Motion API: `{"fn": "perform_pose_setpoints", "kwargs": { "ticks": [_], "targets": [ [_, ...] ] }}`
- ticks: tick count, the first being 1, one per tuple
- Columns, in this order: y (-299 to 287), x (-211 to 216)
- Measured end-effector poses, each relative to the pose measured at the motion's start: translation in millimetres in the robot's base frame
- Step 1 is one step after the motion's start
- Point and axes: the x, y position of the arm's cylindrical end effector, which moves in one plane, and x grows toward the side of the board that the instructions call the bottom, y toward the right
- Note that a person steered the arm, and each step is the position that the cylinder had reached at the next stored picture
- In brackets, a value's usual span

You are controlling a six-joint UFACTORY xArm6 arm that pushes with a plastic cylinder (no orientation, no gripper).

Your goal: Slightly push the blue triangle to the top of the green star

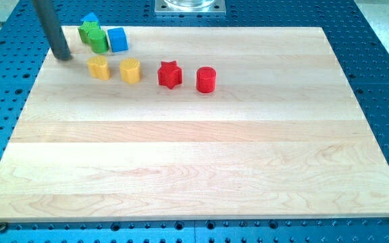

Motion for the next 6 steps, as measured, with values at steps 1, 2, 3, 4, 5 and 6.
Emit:
{"fn": "perform_pose_setpoints", "kwargs": {
  "ticks": [1,2,3,4,5,6],
  "targets": [
    [-21,-38],
    [-16,-71],
    [-5,-80],
    [15,-79],
    [40,-79],
    [15,-65]
  ]
}}
